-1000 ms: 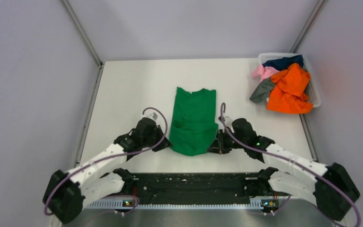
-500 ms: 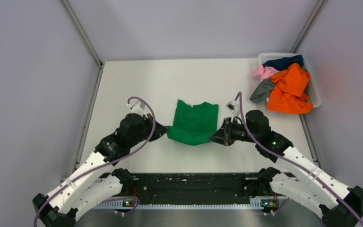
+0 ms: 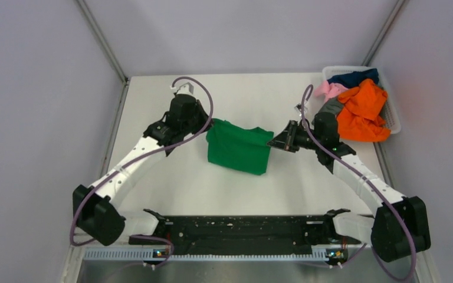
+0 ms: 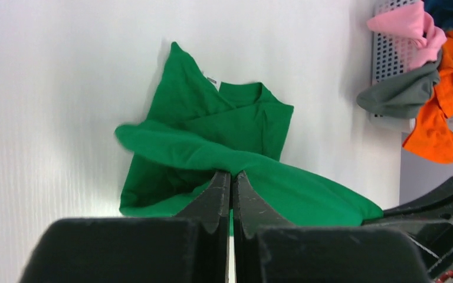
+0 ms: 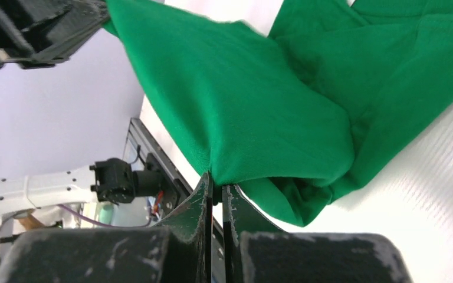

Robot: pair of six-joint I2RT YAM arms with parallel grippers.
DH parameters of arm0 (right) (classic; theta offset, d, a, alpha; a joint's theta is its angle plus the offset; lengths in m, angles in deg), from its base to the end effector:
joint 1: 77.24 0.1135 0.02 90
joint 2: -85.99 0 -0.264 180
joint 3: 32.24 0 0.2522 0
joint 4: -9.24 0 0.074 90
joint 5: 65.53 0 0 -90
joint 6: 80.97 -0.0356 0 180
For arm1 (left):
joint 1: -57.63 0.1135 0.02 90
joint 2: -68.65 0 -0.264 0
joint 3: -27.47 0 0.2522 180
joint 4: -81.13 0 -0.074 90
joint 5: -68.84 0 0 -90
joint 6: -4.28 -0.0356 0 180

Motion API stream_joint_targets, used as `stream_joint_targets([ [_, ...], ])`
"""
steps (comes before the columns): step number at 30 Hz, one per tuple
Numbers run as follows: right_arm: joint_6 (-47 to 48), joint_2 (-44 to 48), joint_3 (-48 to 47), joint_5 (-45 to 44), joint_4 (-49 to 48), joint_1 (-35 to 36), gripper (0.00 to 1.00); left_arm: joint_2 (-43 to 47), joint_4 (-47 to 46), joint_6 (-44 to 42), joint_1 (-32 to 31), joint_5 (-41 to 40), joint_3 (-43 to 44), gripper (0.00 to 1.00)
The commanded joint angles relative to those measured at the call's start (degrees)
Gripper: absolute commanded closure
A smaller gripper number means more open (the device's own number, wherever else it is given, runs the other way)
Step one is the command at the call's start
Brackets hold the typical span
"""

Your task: Fold and stack the t-shirts

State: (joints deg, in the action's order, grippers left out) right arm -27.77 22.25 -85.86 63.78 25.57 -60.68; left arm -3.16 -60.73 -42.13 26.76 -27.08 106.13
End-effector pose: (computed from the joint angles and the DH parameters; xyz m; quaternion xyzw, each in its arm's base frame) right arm 0.2259 0.0907 0.2607 -0.0337 0.8193 0.4782 0.3147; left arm 0.2435 -0.1413 0.3376 -0.1216 0.8623 -0.2604 0.4170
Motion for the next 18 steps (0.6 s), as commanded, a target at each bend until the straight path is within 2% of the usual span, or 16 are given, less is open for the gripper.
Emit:
stream_joint_targets([
  [1,-2.8,-3.5,-1.0,5.9,-9.6,-2.7,1.00,-5.7,-5.9,-2.1,5.6,8.6,3.6,1.00],
  [9,-3.0,-6.8,-1.2,4.8,-11.1,-5.4,1.00,-16.3,-8.6,-3.0,8.4,14.4,8.1,1.00],
  [18,-4.8,-20.6,-6.0,4.9,-19.4,-8.2,1.00,-33.6,-5.4,-4.0,10.8,16.9,22.1,1.00],
])
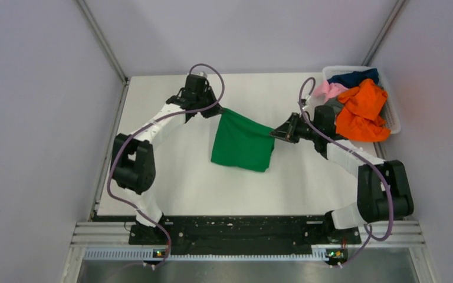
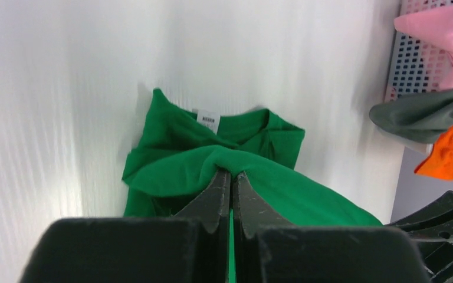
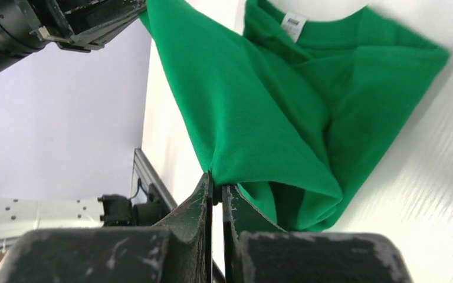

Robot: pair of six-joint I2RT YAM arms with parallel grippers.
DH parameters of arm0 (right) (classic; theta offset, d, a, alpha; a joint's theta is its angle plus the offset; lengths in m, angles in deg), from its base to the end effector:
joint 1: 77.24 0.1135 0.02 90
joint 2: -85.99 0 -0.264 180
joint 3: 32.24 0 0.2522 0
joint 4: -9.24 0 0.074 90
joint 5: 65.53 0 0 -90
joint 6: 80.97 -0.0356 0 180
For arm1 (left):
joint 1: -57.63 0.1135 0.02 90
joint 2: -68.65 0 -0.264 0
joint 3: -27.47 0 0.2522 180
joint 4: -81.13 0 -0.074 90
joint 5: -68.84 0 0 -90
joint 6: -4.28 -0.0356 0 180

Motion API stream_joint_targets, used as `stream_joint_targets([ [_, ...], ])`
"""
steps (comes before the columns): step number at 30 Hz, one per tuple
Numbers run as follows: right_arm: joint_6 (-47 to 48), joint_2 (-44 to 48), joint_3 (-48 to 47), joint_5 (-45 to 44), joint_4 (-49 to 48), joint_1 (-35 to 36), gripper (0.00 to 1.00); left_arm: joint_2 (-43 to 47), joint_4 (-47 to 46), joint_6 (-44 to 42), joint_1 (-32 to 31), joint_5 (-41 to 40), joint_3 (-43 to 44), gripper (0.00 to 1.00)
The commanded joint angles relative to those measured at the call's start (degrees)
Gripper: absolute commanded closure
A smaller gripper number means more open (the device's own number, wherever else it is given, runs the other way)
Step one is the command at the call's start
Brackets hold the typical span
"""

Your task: Fold and stack the t-shirts

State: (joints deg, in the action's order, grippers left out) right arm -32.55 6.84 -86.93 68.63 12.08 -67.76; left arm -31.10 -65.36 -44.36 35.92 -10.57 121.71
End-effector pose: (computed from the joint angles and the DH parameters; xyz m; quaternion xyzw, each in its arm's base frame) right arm 0.2803 0.0720 0.2227 0.0309 0.8146 0.4975 0.2967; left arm 0.3696 -0.1542 0.2808 -0.1142 0.8924 -0.2951 0.3217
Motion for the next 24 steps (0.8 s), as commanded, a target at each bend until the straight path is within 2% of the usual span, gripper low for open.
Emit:
stream_joint_targets([
  [1,0.1,-7.1,-6.1,-0.1,-6.7,-1.3,1.00,-8.4,-0.1,-1.8,1.9,0.5,8.1,1.00],
  [7,1.9,-19.2,-13.6,-4.3,-7.0,-1.9,1.00,-20.9,3.9,-2.2,3.0,-2.1,20.2,1.00],
  [9,3.2,-21.8,-16.8,-7.7,-4.6,-2.3,1.00,-25.0,5.1,-2.3,3.4,-0.7,25.6,0.96],
  [10,3.9,-22.8,-18.1,-9.4,-3.7,-2.5,0.98,-26.7,5.3,-2.1,3.4,-0.2,27.4,0.91],
  [11,4.5,-23.8,-19.5,-11.2,-3.5,-2.6,0.88,-27.9,5.3,-2.3,3.4,0.3,29.0,0.79],
  [13,6.1,-25.6,-23.0,-12.8,-1.6,-2.7,0.56,-29.4,6.2,-2.6,3.4,0.7,31.6,0.52],
  [14,6.6,-25.9,-24.8,-12.9,0.3,-2.7,0.44,-29.5,6.9,-2.8,3.4,0.5,32.4,0.40],
  [15,7.7,-25.4,-26.1,-12.6,2.1,-2.7,0.35,-29.0,7.3,-3.1,3.4,0.4,32.7,0.29],
  [16,8.5,-24.5,-26.6,-12.5,3.1,-2.6,0.29,-28.1,7.6,-3.4,3.4,0.2,32.5,0.12],
  [17,9.0,-22.8,-26.1,-13.0,3.6,-2.5,0.22,-26.7,8.0,-3.7,3.4,0.2,31.7,0.03],
  [18,9.4,-20.4,-24.9,-13.7,4.0,-2.3,0.05,-25.2,8.1,-3.8,3.4,0.0,30.3,0.01],
  [19,10.0,-18.1,-23.3,-14.4,4.4,-1.9,0.02,-22.7,7.9,-3.7,3.4,-0.3,28.2,0.01],
  [21,11.1,-12.6,-19.2,-15.0,4.8,-0.3,0.01,-18.3,5.9,-3.9,3.2,-0.5,21.3,0.01],
  [24,8.4,-6.4,-11.5,-9.2,0.4,3.2,0.01,-13.0,2.0,-4.9,1.8,0.0,11.4,0.01],
])
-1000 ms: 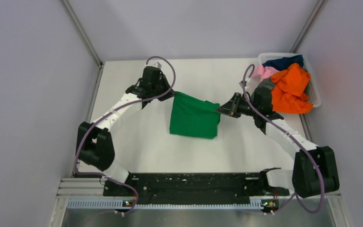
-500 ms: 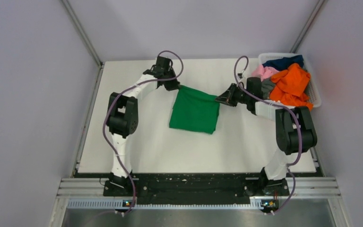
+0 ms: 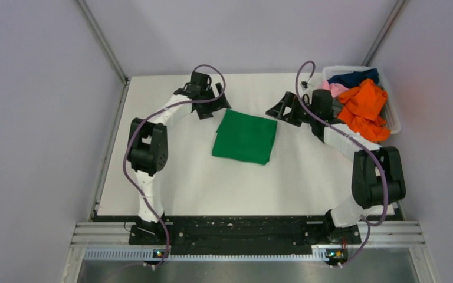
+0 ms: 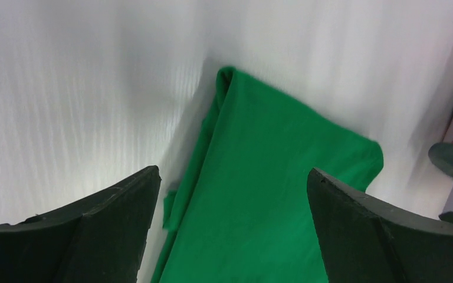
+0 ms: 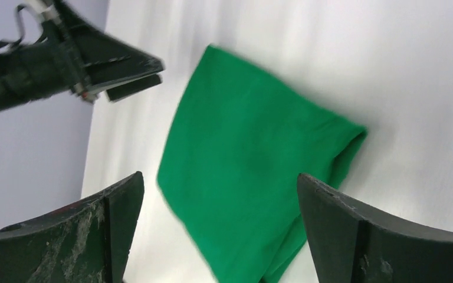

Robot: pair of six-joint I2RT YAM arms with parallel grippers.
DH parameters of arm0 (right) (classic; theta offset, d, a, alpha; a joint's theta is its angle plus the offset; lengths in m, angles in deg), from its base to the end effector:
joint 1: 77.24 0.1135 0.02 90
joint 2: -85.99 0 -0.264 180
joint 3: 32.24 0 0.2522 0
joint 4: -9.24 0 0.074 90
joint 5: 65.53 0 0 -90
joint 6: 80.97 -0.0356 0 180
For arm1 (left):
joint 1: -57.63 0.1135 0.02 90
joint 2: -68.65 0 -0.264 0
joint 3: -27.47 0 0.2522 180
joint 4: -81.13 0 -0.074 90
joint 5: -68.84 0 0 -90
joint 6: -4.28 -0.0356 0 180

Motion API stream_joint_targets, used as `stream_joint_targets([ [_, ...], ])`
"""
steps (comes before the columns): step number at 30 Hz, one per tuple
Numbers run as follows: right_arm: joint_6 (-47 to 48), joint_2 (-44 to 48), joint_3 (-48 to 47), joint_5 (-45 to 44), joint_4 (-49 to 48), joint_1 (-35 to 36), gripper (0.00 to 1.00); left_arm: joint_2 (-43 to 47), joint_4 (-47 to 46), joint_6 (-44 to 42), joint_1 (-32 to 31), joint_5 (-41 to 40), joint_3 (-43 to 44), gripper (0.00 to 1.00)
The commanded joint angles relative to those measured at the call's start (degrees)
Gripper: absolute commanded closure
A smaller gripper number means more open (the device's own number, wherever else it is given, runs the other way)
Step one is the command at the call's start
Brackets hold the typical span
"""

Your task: Fold and stack the t-shirts

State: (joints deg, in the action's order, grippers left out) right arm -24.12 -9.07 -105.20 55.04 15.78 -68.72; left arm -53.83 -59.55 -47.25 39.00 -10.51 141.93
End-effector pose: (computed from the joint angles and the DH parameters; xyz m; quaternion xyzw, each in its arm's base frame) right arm 0.3621 0.0725 0.2314 0.0455 0.8392 0.3870 0.3794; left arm 0.4578 -0.1613 0.2209 -0.1265 0.9194 -0.2490 0.2768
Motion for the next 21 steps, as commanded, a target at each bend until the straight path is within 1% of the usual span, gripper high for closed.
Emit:
stream_joint_targets([
  [1,-1.8,10.9,9.6,7.9,-6.8,5.9,0.01,10.7,-4.2,-2.1,-1.7,-0.1,-11.2,0.01],
  [2,-3.8,11.7,12.3,9.8,-10.4,7.7,0.01,11.1,-4.4,-2.2,-2.0,0.1,-13.2,0.01],
  [4,-7.6,12.4,16.8,10.9,-16.4,11.1,0.01,10.5,-4.3,-2.1,-2.2,1.4,-16.2,0.01],
  [6,-8.6,11.4,18.6,10.4,-20.3,14.1,0.01,8.7,-1.8,-2.3,-2.3,3.1,-16.5,0.01],
  [8,-8.6,9.2,19.7,9.7,-22.9,15.6,0.01,7.6,-1.5,-2.2,-2.2,4.2,-17.0,0.01],
  [11,-8.4,5.3,22.3,6.1,-21.7,15.7,0.01,6.8,-2.5,-2.1,-2.2,3.8,-18.4,0.01],
  [13,-7.9,3.5,25.6,4.5,-21.6,15.7,0.01,6.4,-2.7,-2.1,-2.3,5.0,-19.2,0.03],
  [17,-7.9,1.3,31.0,1.0,-23.0,15.7,0.01,5.9,-4.0,-1.9,-2.6,6.4,-21.2,0.12],
  [19,-8.1,1.9,31.0,2.7,-23.1,15.7,0.01,5.5,-4.1,-2.0,-3.2,6.8,-21.1,0.21],
  [21,-8.5,4.4,30.5,3.9,-22.7,15.7,0.01,5.3,-4.2,-2.0,-4.2,6.4,-21.2,0.28],
])
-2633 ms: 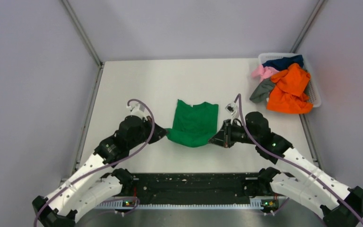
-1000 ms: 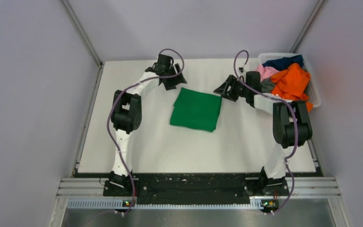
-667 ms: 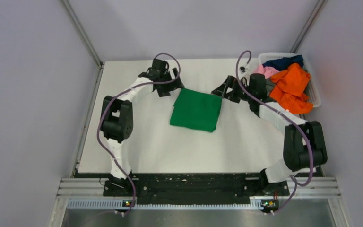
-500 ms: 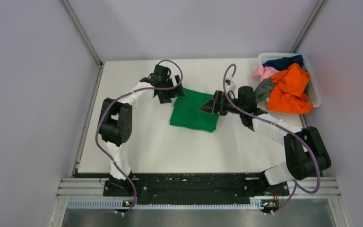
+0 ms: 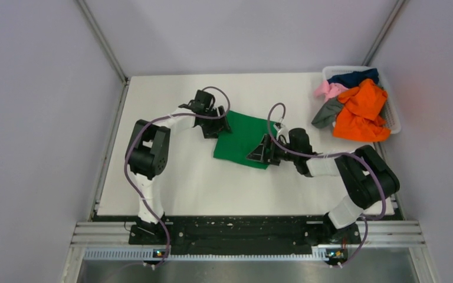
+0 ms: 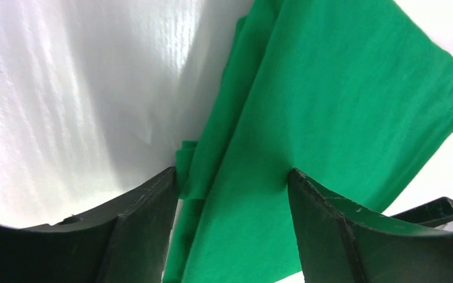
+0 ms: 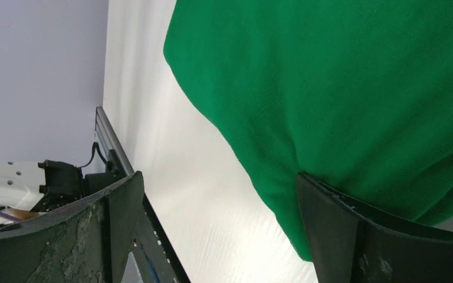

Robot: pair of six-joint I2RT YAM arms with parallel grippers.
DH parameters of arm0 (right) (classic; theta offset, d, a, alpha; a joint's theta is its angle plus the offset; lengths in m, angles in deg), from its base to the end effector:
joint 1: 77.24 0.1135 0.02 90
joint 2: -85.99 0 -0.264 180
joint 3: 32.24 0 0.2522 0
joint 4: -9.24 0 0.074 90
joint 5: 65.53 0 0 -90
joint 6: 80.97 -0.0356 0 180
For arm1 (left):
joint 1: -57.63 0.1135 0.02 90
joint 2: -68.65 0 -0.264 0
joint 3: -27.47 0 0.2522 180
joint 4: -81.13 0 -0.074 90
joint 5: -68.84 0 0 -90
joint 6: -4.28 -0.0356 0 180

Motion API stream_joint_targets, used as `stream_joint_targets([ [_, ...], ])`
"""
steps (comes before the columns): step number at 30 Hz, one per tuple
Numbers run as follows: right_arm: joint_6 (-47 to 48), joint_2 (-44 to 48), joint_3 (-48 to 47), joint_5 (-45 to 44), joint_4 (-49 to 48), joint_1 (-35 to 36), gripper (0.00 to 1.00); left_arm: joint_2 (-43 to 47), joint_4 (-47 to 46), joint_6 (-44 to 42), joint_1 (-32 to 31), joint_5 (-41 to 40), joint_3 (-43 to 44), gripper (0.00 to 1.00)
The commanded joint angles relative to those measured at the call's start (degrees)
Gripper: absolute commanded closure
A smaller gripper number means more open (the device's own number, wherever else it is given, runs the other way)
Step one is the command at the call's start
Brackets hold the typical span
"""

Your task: Fold and stack the t-shirts

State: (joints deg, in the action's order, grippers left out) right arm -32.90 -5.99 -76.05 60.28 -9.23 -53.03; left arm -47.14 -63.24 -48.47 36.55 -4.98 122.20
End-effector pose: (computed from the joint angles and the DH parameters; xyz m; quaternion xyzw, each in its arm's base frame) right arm 0.2529 0.1366 0.1385 -0.0258 0.8368 0.4836 0.2555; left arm 0.3973 -0.1638 0.1702 -0.0935 0.9448 -0.2560 0.1821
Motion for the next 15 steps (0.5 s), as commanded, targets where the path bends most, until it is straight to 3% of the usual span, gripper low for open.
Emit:
stream_joint_targets([
  [1,1.0,3.4,0.6,-1.7,4.0,0.0,0.01,-1.6,-0.5,-0.7,-2.2,0.8,-1.4,0.31],
  [5,5.0,13.9,-2.9,-6.3,16.2,0.0,0.01,-3.3,0.3,-0.7,-3.4,-1.7,0.0,0.52],
  [10,9.2,28.8,-3.7,-17.4,28.5,-0.1,0.01,-5.5,7.6,-0.4,-3.2,-11.3,5.1,1.00],
  [15,13.4,40.4,-3.6,-34.6,40.0,-0.4,0.01,-4.9,16.3,-2.1,-1.8,-28.3,10.7,1.00],
])
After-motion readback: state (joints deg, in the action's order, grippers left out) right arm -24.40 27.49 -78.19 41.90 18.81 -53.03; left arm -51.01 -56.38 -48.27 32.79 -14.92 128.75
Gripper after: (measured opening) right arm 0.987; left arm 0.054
